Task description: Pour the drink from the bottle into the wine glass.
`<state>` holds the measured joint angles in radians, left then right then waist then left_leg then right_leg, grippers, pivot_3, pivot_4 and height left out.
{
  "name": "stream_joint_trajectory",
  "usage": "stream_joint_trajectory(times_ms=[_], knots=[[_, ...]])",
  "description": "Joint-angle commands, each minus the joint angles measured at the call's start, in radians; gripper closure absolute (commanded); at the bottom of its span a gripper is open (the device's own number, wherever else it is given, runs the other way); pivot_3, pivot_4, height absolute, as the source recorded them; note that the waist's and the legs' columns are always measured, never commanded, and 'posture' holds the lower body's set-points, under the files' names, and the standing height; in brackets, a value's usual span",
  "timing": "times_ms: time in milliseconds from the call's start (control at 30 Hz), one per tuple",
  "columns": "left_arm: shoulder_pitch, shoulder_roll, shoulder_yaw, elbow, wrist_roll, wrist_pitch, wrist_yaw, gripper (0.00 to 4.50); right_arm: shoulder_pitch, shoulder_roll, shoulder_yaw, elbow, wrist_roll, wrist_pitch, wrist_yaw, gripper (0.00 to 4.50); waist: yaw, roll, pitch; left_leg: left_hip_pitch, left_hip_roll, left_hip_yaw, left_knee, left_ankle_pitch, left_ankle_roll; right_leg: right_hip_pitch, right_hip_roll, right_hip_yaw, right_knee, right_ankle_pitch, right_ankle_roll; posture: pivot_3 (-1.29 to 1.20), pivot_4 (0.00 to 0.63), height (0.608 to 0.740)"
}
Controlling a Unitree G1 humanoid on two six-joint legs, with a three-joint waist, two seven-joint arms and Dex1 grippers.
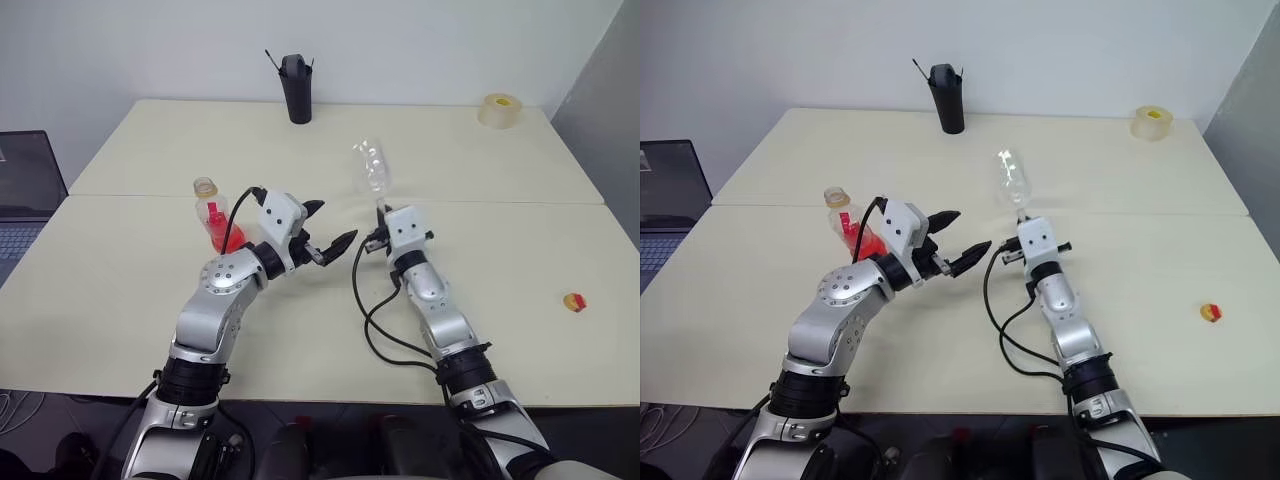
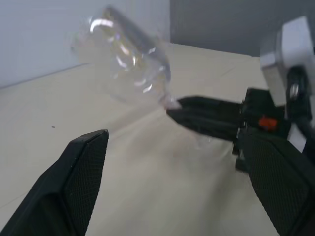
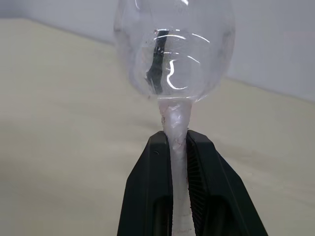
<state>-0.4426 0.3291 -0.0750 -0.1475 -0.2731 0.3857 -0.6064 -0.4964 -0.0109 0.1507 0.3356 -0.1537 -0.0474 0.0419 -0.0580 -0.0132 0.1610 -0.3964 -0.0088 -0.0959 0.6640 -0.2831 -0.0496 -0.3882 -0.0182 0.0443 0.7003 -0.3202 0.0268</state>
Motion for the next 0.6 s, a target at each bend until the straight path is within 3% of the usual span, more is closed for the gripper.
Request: stream_joint_trajectory(times_ms=[33, 600], knots=[[-0.01, 0.004, 0.006, -0.03, -0.01, -0.005, -0.008, 0.0, 0.014, 0.009, 0.012, -0.03, 0.0, 0.032, 0.013, 4.35, 0.0, 0.0, 0.0, 0.0, 0.0, 0.0, 0.0, 0.0, 0.0, 0.0, 0.0, 0.0, 0.0, 0.0, 0.0, 0.0, 0.15, 0.74], [-0.03, 0.006, -0.005, 0.0, 0.004, -0.023, -0.039, 0.0, 0.211, -0.101, -0.038, -0.221, 0.002, 0.135, 0.031, 4.35, 0.014, 0.0, -0.002, 0.001, -0.001, -0.002, 0.0, 0.0, 0.0, 0.003, 0.0, -0.001, -0.001, 0.0, 0.0, 0.0, 0.15, 0.74]])
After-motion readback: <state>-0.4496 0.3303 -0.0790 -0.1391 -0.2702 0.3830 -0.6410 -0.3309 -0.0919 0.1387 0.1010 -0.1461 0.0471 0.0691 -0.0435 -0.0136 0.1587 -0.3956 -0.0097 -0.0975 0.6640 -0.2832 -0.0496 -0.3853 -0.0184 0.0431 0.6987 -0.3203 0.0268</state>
